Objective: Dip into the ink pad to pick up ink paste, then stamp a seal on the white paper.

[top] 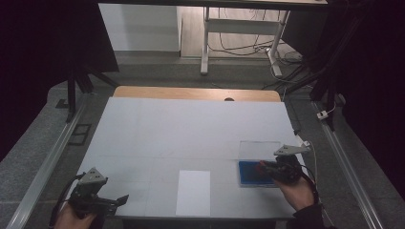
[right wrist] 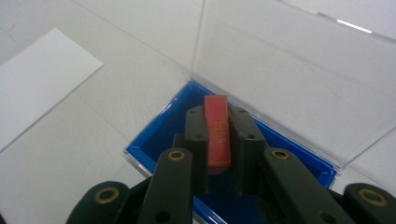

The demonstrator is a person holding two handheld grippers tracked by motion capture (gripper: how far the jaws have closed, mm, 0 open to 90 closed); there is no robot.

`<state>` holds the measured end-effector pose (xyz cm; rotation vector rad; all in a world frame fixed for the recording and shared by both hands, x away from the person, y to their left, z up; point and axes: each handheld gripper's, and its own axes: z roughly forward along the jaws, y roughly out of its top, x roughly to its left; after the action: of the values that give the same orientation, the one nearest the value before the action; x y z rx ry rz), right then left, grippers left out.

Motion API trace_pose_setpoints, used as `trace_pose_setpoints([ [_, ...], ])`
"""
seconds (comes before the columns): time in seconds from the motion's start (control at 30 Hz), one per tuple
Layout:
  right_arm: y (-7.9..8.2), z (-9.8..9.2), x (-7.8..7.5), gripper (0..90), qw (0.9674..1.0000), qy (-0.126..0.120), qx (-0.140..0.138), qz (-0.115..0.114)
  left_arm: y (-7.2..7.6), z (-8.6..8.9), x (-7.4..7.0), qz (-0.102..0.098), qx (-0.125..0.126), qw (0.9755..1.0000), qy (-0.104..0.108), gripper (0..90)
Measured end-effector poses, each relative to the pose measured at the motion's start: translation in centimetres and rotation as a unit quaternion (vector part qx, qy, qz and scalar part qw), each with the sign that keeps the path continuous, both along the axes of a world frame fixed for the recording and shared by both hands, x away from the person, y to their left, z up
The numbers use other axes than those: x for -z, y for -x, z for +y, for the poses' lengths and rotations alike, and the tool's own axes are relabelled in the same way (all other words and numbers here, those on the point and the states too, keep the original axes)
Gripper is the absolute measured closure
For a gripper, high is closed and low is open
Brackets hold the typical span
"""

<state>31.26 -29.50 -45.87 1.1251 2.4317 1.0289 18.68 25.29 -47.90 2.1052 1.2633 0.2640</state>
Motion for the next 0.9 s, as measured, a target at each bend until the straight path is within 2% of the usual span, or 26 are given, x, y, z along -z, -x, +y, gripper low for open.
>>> trace_pose_setpoints([
  [0.2,0.5,0.2,-0.6,79.3,0.9999,-0.012,-0.001,-0.009,0.0,0.0,0.0,0.000,0.000,1.0000,0.000,1.5],
  [0.67,1.6,2.1,-1.2,79.1,0.9989,-0.022,-0.038,-0.020,0.0,0.0,0.0,0.000,0.000,1.0000,0.000,1.5],
  [0.9,2.0,3.1,-1.5,79.2,0.9979,-0.027,-0.055,-0.018,0.0,0.0,0.0,0.000,0.001,1.0000,-0.001,1.5],
])
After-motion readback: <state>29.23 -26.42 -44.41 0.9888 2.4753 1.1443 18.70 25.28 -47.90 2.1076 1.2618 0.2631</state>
